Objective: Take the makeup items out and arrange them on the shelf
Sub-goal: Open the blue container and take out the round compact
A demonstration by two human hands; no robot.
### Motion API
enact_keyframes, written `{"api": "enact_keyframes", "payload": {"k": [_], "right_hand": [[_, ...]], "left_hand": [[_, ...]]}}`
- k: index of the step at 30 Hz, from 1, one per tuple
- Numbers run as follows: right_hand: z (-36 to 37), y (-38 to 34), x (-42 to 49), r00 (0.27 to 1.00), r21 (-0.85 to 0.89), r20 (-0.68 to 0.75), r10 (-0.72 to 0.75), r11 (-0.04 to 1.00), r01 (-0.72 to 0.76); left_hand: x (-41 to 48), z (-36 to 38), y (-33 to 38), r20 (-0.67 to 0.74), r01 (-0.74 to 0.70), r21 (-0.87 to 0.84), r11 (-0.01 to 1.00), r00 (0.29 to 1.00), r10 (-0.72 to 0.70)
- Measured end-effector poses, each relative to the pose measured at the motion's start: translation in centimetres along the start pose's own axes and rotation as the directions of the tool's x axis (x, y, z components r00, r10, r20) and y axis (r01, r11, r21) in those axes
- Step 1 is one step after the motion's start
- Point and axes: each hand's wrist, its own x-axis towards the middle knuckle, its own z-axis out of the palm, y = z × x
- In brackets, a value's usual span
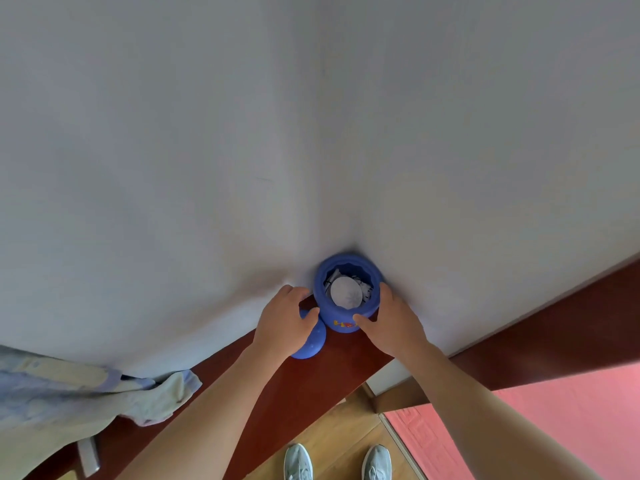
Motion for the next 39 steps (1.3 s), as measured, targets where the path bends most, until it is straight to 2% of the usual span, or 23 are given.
{"api": "enact_keyframes", "payload": {"k": [5,17,27,35,39], "right_hand": [[-0.1,0.0,0.0,1.0,0.011,0.003,-0.001,1.0,0.001],[0.2,0.3,0.0,0.998,0.094,-0.056,-0.026,0.995,0.031],[0.4,0.5,0.2,0.998,0.105,-0.055,-0.009,0.994,0.015],[0.3,0.6,0.1,0.997,0.193,-0.073,0.005,0.981,0.009],[0.4,0.7,-0.1,0.996,0.224,-0.086,0.005,0.974,0.015]], "left_hand": [[2.0,-1.0,3.5,0.067,-0.095,-0.056,0.994,0.993,0.099],[7.3,1.3,7.1,0.345,-0.09,0.083,0.993,0.937,0.056],[8.4,2.8,7.9,0.421,-0.041,0.069,0.997,0.907,0.008],[9.0,3.4,7.8,0.445,-0.006,0.05,0.999,0.895,-0.017],[9.2,3.6,7.6,0.477,-0.021,0.095,0.995,0.878,-0.027]]}}
